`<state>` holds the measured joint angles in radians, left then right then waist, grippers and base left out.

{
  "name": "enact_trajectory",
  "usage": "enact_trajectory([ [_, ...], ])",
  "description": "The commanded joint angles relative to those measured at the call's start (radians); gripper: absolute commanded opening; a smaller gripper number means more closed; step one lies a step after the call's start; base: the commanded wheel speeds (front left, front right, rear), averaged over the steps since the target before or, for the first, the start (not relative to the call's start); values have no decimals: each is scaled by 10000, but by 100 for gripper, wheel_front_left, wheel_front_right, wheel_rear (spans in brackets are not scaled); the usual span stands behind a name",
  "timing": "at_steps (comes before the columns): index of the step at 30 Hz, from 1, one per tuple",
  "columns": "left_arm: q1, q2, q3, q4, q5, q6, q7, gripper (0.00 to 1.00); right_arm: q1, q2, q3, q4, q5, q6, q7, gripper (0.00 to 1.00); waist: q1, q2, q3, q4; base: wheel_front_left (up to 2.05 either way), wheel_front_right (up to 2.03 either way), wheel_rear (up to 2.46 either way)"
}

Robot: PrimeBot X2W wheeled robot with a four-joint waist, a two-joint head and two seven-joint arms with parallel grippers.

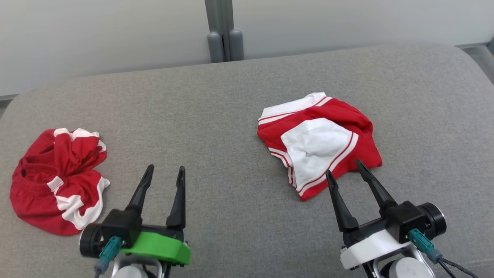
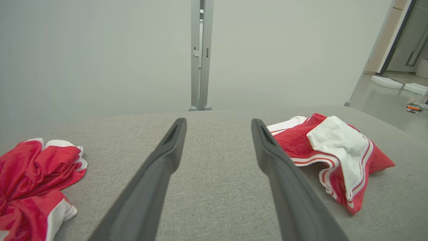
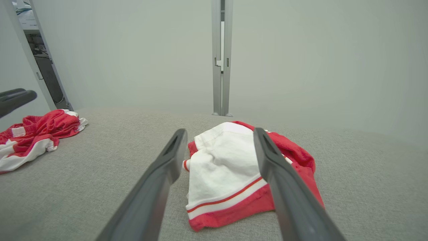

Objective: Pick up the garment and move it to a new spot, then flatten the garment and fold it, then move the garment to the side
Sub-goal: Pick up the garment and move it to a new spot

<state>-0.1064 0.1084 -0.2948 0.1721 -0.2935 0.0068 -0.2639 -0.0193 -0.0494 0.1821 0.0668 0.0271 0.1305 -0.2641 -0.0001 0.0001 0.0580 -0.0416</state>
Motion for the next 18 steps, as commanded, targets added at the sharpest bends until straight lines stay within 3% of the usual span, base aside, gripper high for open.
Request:
enact_trajectory([
  [1, 443, -110, 355, -233, 156, -60, -4, 100, 191, -18, -37, -26, 68, 5, -6, 100, 1, -1, -590, 571, 0, 0, 0],
  [8, 1974, -504, 1933, -1585, 1129, -516, -5, 100, 470, -15, -76, -136, 151, 5, -4, 100, 1, -1, -814, 629, 0, 0, 0],
  [18, 2947, -576, 1874, -1443, 1503, -478, -5, 100, 962, -18, -198, -44, 101, 5, -6, 100, 1, -1, -981, 580, 0, 0, 0],
])
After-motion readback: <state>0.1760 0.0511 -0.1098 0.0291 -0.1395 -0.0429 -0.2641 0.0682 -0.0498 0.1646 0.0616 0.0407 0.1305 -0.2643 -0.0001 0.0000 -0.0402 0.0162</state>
